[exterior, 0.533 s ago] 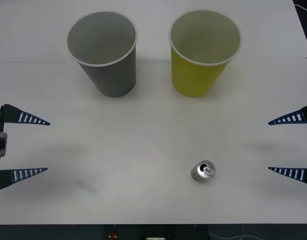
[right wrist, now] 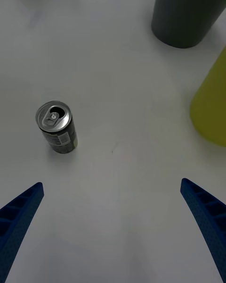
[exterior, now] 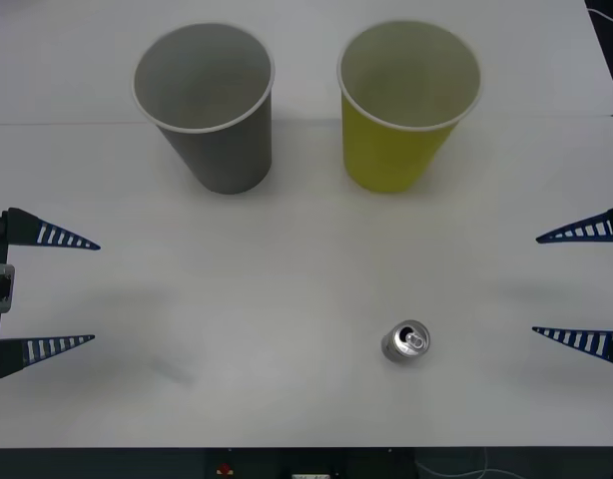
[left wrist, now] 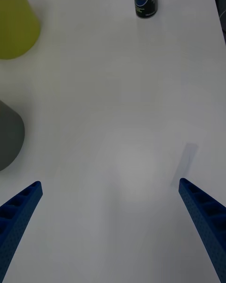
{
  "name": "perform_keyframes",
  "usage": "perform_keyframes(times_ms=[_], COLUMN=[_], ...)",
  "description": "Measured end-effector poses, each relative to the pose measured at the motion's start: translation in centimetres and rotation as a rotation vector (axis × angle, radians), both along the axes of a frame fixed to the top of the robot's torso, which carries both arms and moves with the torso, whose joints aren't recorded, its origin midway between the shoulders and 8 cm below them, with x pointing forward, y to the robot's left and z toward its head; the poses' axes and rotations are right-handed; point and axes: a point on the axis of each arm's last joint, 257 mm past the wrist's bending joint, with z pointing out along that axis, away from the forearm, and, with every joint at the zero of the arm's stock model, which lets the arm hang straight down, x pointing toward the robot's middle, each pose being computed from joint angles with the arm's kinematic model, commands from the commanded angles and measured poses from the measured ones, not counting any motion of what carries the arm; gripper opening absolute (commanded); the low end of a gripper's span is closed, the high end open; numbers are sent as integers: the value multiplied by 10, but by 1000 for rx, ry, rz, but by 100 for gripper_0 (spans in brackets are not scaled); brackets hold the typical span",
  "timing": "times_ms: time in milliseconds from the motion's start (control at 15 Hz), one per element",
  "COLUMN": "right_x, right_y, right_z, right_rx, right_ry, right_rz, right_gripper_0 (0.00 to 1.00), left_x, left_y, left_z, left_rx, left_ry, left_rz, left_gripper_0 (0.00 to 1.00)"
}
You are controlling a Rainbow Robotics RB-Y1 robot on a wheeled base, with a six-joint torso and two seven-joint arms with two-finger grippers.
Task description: Put the can into the green bin and the plastic bottle into the gray bin
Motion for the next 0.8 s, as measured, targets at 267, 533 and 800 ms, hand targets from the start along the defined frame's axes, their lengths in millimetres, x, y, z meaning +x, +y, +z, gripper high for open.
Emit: perform_keyframes(times_ms=[267,533,800], right_x=[-3,-7,-8], right_y=[-11,-18,-17], right_z=[-17,-38,-59], right_rx=[25,60,95], right_ry=[50,57,37], right_rz=[-29,-5,42], right_gripper_0=[100,100,100], left_x=[0,0,0], left_y=[0,0,0], left_z=[0,0,0], left_rx=[0,0,0], left_ry=[0,0,0], left_rz=[0,0,0], left_gripper_0=[100,100,100])
